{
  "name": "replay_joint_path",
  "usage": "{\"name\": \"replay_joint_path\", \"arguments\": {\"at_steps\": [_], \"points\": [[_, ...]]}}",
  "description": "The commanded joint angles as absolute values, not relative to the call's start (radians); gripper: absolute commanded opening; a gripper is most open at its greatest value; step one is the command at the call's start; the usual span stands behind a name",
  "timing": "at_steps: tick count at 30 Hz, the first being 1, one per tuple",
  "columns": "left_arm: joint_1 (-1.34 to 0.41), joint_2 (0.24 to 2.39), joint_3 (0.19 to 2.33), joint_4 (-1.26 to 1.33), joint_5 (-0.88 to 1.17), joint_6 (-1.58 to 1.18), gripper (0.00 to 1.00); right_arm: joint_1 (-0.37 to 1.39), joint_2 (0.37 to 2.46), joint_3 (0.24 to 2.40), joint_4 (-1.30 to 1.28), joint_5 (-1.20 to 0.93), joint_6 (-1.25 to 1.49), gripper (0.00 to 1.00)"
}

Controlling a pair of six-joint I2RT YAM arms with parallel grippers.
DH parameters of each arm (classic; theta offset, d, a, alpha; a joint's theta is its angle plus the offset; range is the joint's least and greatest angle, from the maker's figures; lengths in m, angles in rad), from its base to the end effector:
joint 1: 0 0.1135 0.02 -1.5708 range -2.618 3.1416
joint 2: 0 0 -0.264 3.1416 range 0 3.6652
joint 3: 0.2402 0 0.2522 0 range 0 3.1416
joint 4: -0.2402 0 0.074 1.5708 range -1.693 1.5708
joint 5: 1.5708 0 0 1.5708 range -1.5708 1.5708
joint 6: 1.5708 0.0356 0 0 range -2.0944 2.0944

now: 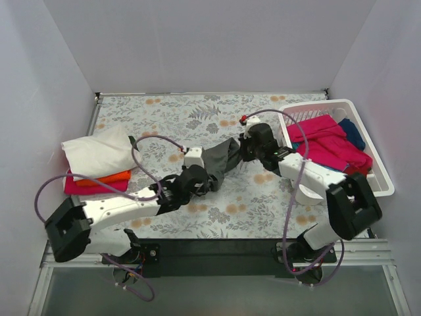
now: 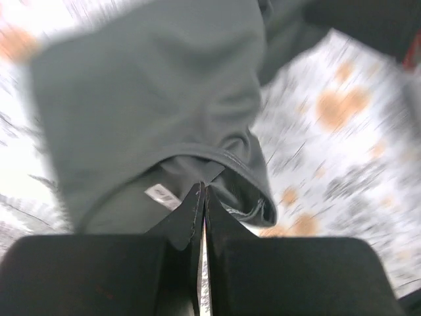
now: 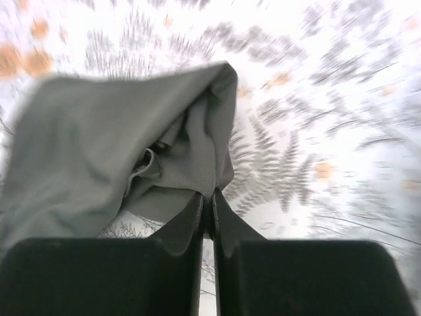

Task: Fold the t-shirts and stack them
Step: Flatten the tshirt out

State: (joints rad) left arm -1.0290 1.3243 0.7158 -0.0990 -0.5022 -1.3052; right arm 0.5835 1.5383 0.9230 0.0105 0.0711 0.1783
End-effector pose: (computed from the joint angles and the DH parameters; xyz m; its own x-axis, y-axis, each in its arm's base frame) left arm 0.1543 -0.2232 0.2103 -0.6306 -0.5924 -0.5014 -0.1758 0.7382 -0.6512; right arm 0.2819 0.1831 0.2227 -0.5558 -0.1549 -0.8167 -0.4087 0.9065 0.1061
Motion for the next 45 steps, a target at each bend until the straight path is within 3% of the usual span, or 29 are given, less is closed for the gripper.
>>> {"name": "replay_joint_path", "arguments": {"at_steps": [1,6,13,14,15,16,18,19,21,28,32,45], "points": [[-0.979,1.111,0.735,-0.15,-0.655,-1.25,0.0,0.577,1.328,0.965,-0.072,0.245,0.127,0.01],[-0.899,0.899,0.773,-0.161,-0.724,-1.177,0.0,0.58,1.125,1.009,-0.198,0.348,0.117,0.01],[-0.666,0.917,0.778,-0.207,-0.632,-1.167,0.0,0.58,1.069,1.017,-0.239,0.379,0.1,0.01],[-0.616,0.934,0.775,-0.218,-0.62,-1.173,0.05,0.58,1.081,1.017,-0.247,0.373,0.103,0.02],[-0.594,0.957,0.761,-0.228,-0.617,-1.184,0.22,0.58,1.106,1.012,-0.252,0.37,0.109,0.05],[-0.571,0.995,0.755,-0.232,-0.611,-1.187,0.36,0.58,1.115,1.009,-0.253,0.374,0.121,0.18],[-0.52,1.035,0.746,-0.242,-0.607,-1.187,0.65,0.58,1.13,0.996,-0.258,0.391,0.133,0.35],[-0.517,1.052,0.749,-0.247,-0.615,-1.187,0.67,0.58,1.137,0.982,-0.258,0.394,0.141,0.45],[-0.518,1.084,0.749,-0.247,-0.589,-1.192,0.71,0.581,1.137,0.971,-0.258,0.374,0.146,0.51],[-0.627,1.146,0.647,-0.144,-0.37,-1.271,0.68,0.6,1.115,0.917,-0.236,0.272,0.167,0.55],[-0.808,1.216,0.615,-0.13,-0.414,-1.342,0.67,0.609,1.114,0.858,-0.221,0.206,0.178,0.56],[-0.833,1.315,0.584,-0.097,-0.384,-1.396,0.5,0.615,1.101,0.735,-0.175,0.127,0.201,0.56]]}}
